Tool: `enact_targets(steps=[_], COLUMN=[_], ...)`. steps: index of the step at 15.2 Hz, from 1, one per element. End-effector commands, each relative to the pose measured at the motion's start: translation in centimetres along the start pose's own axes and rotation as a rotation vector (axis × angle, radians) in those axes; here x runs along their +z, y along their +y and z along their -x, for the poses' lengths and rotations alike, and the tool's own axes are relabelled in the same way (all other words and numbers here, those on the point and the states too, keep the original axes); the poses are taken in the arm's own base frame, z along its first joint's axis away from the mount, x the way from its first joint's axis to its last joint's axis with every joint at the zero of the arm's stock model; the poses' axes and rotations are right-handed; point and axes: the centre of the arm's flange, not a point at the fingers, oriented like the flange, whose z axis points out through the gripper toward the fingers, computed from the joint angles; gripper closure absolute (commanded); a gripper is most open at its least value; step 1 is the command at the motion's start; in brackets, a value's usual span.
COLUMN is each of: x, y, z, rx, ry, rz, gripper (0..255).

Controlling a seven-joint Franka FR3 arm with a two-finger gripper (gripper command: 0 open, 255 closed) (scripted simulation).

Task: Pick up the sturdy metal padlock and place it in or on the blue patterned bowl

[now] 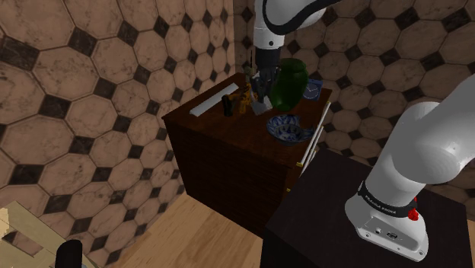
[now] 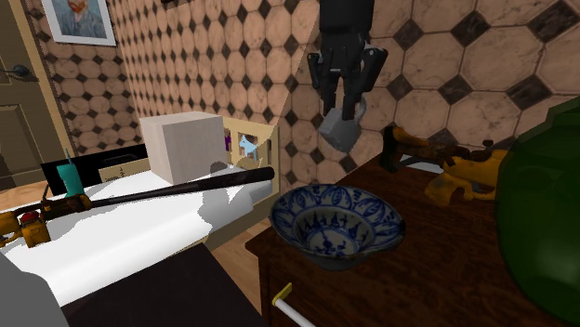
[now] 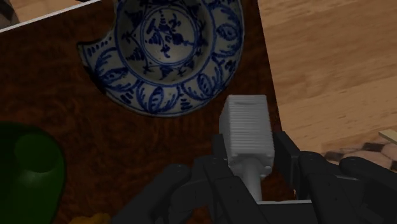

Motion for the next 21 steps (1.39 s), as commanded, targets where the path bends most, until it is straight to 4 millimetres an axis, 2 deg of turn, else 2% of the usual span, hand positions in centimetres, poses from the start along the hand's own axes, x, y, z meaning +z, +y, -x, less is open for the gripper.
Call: enact_targets(steps=[1,8,21], x=[-0.2,-0.7,6.2], y=[1.5,7.2,7.2], z=[2.2,10.1,10.2], rx=[-0.001,-0.001,-0.001], ry=[0.0,0.0,0.0], rz=[-0.001,-0.001,-0.001], gripper=[255,255,255])
